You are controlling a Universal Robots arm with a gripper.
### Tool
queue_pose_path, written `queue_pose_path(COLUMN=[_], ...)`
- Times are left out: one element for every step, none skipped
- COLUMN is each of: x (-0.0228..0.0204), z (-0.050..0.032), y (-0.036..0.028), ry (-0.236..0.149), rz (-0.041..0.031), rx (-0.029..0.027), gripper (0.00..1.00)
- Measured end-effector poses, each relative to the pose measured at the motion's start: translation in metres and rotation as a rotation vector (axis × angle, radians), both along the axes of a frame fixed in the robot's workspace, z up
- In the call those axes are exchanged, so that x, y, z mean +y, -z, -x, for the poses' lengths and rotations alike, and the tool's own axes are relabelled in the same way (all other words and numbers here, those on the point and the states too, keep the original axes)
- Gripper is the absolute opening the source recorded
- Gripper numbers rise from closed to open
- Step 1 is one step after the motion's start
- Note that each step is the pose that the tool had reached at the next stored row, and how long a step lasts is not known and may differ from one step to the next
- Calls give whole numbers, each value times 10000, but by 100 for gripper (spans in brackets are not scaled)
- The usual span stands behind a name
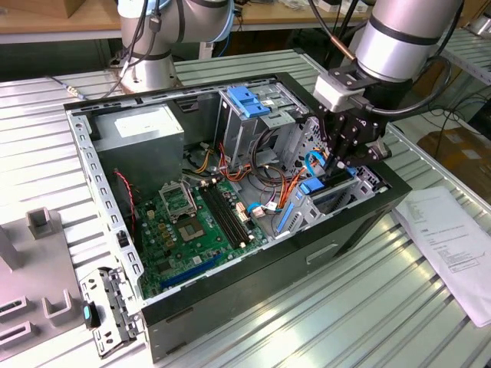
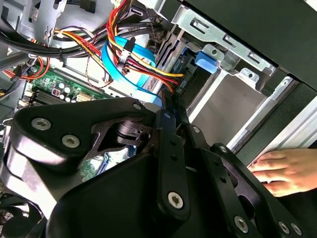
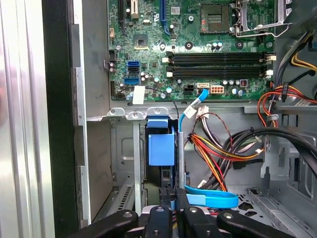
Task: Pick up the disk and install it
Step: 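Insert the second disk wire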
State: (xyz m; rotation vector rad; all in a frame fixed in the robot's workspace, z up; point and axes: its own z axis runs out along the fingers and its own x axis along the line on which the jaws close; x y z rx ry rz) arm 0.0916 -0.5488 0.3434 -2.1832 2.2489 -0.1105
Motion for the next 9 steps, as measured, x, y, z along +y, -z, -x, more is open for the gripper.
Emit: queue_pose_path(x=[-3,-6,-9,-10,-11,-12,-12,-12,-12], z=[0,0,0,0,0,0,0,0,0], y=[2,3,4,4,4,2,-3,-7,-23], ry=[1,0,0,1,0,0,0,0,0], rz=[-1,-2,-2,-2,-4,-6,-11,-13,-5], rx=[0,0,0,0,0,0,-1,-1,0], gripper=[16,16,16,16,16,16,16,16,16])
